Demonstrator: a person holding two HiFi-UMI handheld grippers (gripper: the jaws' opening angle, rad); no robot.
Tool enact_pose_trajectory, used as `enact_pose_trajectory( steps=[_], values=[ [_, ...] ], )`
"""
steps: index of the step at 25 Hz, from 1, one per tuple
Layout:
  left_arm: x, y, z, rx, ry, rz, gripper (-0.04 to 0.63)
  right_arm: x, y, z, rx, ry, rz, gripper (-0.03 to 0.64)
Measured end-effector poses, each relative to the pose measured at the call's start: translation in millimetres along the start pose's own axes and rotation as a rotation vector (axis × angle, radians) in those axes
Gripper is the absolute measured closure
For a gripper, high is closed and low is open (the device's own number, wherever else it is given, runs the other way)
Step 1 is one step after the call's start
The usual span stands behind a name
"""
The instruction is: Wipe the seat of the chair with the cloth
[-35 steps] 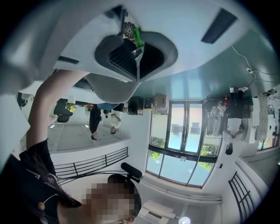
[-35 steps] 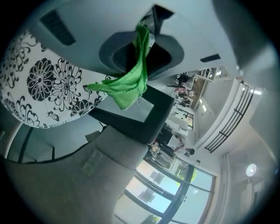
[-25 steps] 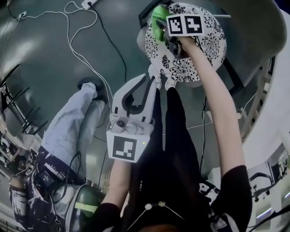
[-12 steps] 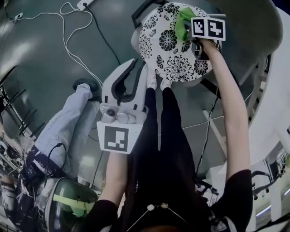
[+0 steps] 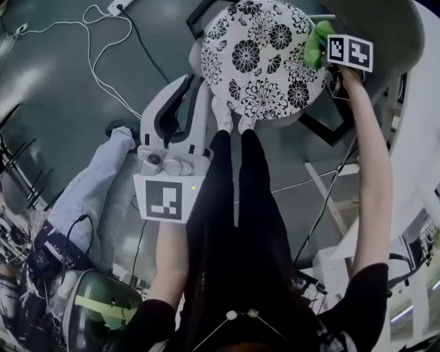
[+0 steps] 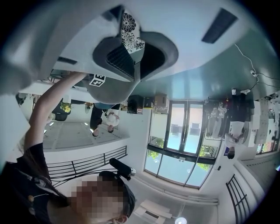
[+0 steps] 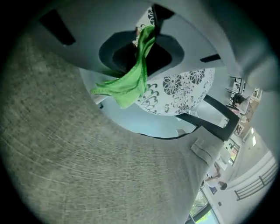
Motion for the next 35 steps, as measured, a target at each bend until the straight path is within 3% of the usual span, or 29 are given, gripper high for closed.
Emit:
enact_pose_trajectory(
  steps=[5, 8, 11, 16, 25, 29, 35],
  values=[
    [2.3, -0.9, 4.5, 0.002, -0.015, 0.0, 0.551, 8.5, -9.5, 25.9, 0.129, -0.006, -0.046, 0.572],
    [2.8, 1.3, 7.1, 0.014, -0.016, -0.002, 0.551, 5.1, -15.4, 27.7, 0.143, 0.018, -0.028, 0.571],
    [2.3, 2.4, 8.1, 0.017, -0.021, 0.006, 0.551, -4.8, -22.7, 3.0, 0.055, 0.032, 0.019, 0.571],
    [-2.1, 3.7, 9.5, 0.017, -0.04, 0.018, 0.551, -14.4, -23.5, -80.1, -0.152, -0.007, 0.055, 0.571],
    [-0.2, 6.2, 7.3, 0.015, -0.035, 0.009, 0.551, 46.8, 4.8, -227.1, -0.465, 0.01, -0.095, 0.571],
    [3.9, 6.9, 7.0, 0.01, -0.049, 0.005, 0.551, 83.8, 18.2, -261.5, -0.519, -0.005, -0.183, 0.571],
    [3.4, 3.4, 7.6, 0.018, -0.032, -0.007, 0.551, 108.7, 35.9, -249.0, -0.456, 0.019, -0.229, 0.571]
  ],
)
Point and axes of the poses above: the fingertips, and each gripper's own axes: y forward along the fingers, z to its right, x out of its underside, the point moved 9 cm from there along -y, backward along the fingers, and after that the axes turned 1 degree about x, right-handed, at the moved point
